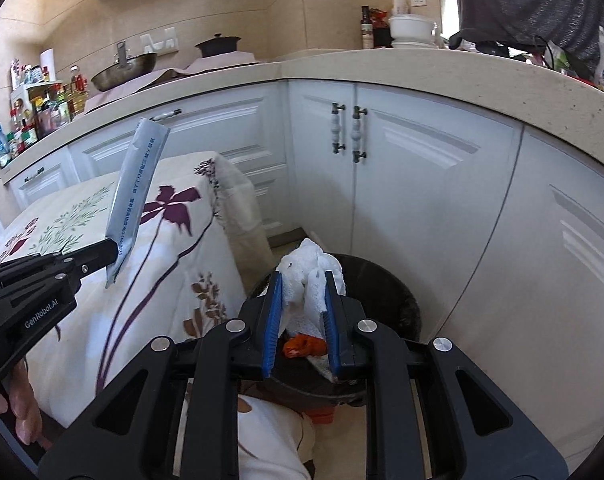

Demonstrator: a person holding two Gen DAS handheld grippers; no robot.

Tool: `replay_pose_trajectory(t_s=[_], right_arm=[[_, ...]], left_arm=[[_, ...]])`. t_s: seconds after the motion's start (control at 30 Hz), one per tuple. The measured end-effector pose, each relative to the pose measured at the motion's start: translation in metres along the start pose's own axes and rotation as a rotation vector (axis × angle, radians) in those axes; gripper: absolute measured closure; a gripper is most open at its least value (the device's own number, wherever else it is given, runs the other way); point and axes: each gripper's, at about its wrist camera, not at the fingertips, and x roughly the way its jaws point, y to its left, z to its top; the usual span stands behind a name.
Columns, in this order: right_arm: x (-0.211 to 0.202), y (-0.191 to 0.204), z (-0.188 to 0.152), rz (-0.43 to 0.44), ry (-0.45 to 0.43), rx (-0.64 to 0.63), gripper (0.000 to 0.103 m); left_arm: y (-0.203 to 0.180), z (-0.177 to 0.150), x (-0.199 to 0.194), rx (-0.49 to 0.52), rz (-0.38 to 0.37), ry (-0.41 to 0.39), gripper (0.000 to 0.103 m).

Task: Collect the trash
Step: 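Carry the tissue and tube over the black bin with both tools, then open both tools over the bin to drop the tissue and tube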

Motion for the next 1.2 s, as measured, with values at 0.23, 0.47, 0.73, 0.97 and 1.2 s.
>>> replay_pose_trajectory(t_s=[0.23,0.47,0.73,0.97,1.2], right_arm=[[0.008,-0.017,0.008,-0.019,-0.029,0.004,0.084],[0.017,-0.031,0.013,-0.036,-0.051,0.004,0.084],[0.031,-0.035,0.017,-0.039,-0.071,-0.003,0.084],[0.046,-0.039,0.015,-0.044,-0.053,-0.001,0.084],[0.051,-0.043,0.015,-0.054,-0.053,0.015,0.084]], left_arm=[[-0.022,0.009,0.018,-0.005,-0.017,-0.013,0.099],[-0.041,0.008,0.038,-0.003,-0.028,0.016,0.099],[-0.051,0.015,0.056,-0.014,-0.022,0.012,0.099],[-0.058,0.018,0.068,-0.015,-0.010,0.024,0.099],[-0.064,0.017,0.074,-0.009,-0.011,0.030,0.098]])
